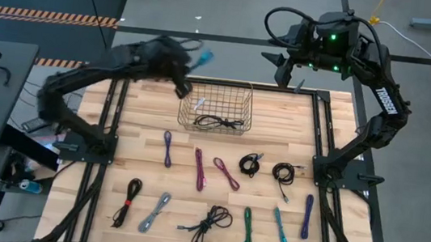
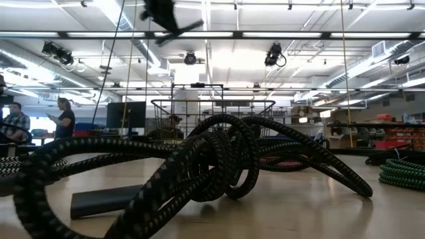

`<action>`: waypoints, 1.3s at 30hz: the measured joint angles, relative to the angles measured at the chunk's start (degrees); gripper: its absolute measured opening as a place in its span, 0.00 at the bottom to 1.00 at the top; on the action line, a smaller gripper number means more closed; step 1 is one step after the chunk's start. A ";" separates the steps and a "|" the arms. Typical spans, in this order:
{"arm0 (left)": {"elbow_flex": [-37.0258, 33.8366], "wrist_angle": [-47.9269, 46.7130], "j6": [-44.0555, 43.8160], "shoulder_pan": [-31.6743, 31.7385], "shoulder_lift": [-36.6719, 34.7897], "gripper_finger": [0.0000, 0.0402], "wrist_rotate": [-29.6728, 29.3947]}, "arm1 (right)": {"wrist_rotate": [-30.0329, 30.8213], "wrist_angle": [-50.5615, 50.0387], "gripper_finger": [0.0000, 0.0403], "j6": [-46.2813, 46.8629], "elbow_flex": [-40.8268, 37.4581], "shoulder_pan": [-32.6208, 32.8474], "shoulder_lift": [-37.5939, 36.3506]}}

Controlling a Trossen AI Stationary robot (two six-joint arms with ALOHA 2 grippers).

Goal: Pick and place USB-C Cables
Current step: Put the blue charger cable into the wire basket

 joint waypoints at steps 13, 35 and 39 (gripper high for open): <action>6.48 0.37 20.29 -0.75 25.24 0.05 17.08 | -0.15 -0.01 0.50 1.80 0.00 0.00 0.00; 6.46 0.19 21.51 -0.60 38.70 0.04 18.14 | -1.20 -0.03 0.50 2.08 0.00 0.00 0.00; 6.41 -0.50 19.77 -0.55 38.95 0.04 19.26 | -1.24 -0.04 0.50 2.06 0.00 0.00 0.00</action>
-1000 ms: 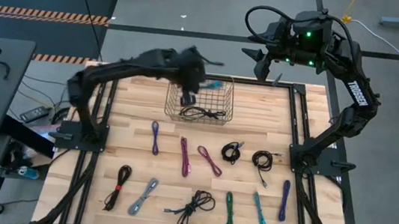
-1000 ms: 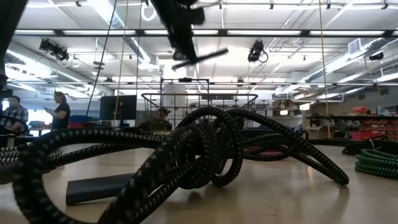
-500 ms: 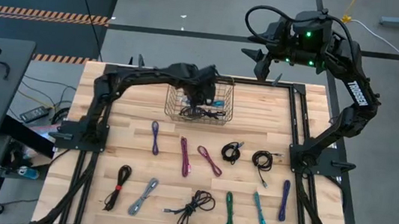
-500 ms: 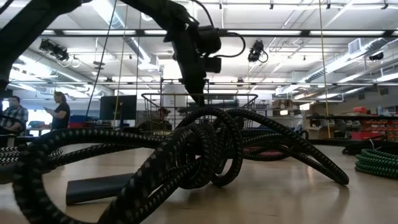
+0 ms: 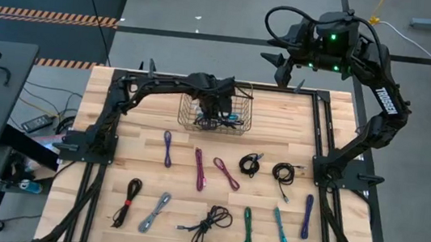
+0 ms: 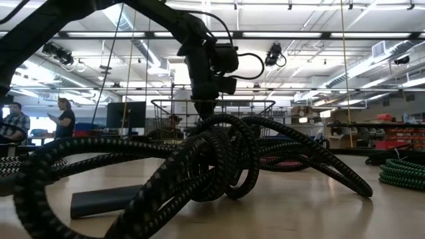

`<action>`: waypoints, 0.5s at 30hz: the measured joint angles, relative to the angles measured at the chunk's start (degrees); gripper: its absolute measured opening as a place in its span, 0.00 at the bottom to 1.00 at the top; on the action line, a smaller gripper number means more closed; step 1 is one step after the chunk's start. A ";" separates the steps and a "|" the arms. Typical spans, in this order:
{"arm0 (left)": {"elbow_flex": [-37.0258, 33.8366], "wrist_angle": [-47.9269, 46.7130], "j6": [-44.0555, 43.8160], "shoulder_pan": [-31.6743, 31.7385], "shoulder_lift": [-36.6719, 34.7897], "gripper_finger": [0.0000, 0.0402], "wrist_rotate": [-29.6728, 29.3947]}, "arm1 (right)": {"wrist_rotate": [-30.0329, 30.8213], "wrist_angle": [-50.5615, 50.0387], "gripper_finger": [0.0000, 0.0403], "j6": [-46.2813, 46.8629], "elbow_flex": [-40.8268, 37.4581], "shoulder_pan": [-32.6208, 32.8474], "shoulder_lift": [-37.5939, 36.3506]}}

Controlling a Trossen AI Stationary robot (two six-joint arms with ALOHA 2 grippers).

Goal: Pick and place USB-C Cables
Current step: Put the blue charger cable into the wire basket

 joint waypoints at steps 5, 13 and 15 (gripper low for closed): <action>0.00 -0.45 -1.08 0.06 -0.02 0.05 0.66 | -0.03 0.01 0.50 -0.07 0.00 0.00 0.00; 0.00 -0.45 -2.54 -0.05 -0.02 0.12 0.83 | -0.32 0.01 0.50 -0.18 0.00 0.00 0.00; 0.00 -0.35 -2.89 -0.03 -0.02 0.12 0.79 | -0.40 0.00 0.50 -0.18 0.00 0.00 0.00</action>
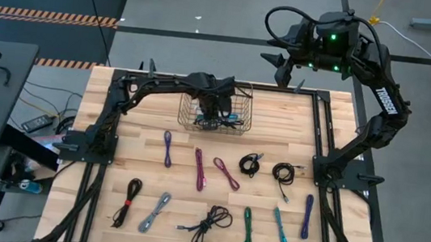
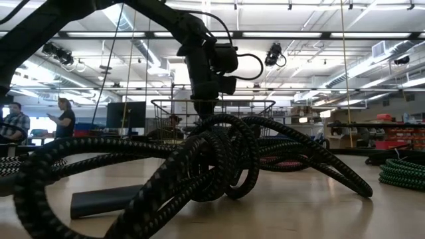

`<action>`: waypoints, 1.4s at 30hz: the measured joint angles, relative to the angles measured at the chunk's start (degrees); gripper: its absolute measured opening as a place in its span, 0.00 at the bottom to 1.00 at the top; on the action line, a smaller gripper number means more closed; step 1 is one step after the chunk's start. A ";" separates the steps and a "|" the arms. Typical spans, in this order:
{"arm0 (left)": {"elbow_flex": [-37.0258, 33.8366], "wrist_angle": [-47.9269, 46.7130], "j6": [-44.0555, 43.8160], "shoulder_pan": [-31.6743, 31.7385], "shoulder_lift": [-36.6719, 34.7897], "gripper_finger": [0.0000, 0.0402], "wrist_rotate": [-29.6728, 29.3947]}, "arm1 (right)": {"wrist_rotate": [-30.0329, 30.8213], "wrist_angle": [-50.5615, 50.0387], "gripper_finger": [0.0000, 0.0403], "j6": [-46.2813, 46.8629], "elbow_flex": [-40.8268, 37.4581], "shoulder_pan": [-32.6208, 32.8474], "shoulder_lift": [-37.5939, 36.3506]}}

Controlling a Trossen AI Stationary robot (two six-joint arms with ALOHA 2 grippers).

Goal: Pick and place USB-C Cables
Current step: Put the blue charger cable into the wire basket, then put the black charger cable into the wire basket

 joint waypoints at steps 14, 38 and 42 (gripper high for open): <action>0.00 2.01 -2.24 -0.07 -0.02 0.39 -0.11 | 0.02 -0.01 0.50 -0.40 0.00 0.00 0.00; 0.02 1.62 -10.09 -2.17 -28.97 0.43 3.28 | -1.76 -24.92 0.46 23.32 -6.73 7.70 -8.66; 0.02 0.57 -10.62 -4.38 -35.37 0.43 3.28 | -1.39 -25.19 0.45 28.11 -14.73 12.37 -9.29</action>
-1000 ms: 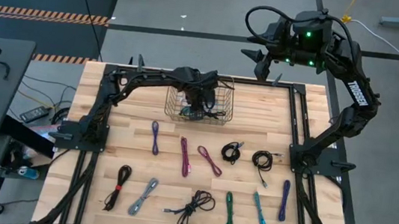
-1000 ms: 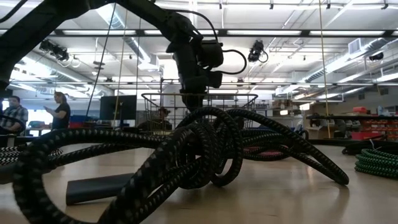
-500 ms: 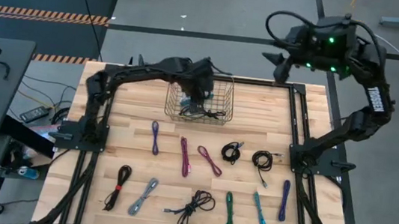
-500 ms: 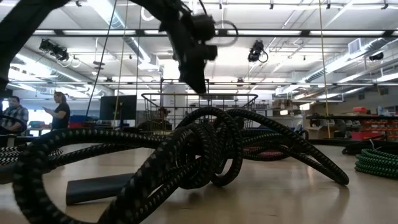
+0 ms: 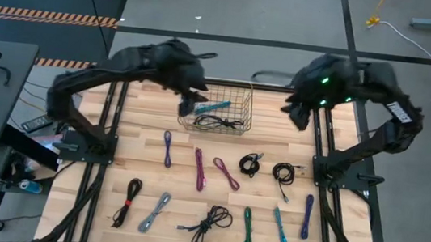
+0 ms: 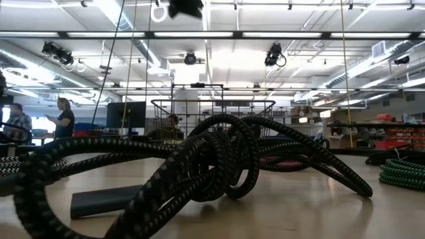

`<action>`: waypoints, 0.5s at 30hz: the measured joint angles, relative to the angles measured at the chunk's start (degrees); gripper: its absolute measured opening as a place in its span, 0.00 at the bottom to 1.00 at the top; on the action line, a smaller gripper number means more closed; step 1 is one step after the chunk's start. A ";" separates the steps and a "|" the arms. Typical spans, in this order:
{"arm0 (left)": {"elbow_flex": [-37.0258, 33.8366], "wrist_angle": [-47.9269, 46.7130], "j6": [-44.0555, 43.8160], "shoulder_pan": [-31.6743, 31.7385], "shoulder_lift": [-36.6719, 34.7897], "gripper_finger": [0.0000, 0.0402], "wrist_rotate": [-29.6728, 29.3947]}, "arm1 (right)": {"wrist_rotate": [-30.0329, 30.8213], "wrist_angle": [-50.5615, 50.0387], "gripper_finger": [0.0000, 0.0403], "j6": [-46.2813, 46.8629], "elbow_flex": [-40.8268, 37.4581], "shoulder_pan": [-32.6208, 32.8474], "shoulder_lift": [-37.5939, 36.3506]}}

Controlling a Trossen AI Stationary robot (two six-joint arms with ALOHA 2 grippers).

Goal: Pick and place USB-C Cables
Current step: Put the black charger cable into the wire basket

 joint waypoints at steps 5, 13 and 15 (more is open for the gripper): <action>0.04 -0.77 -2.54 -3.18 -5.72 0.43 -0.02 | 1.11 0.65 0.45 6.01 -12.96 5.05 -0.34; 0.07 -1.20 -2.66 -6.65 -8.63 0.43 -0.93 | 2.93 10.48 0.50 13.12 -36.59 10.84 0.31; 0.04 -1.37 -2.63 -6.98 -8.54 0.43 -1.04 | 1.70 16.02 0.52 13.86 -42.21 11.54 0.29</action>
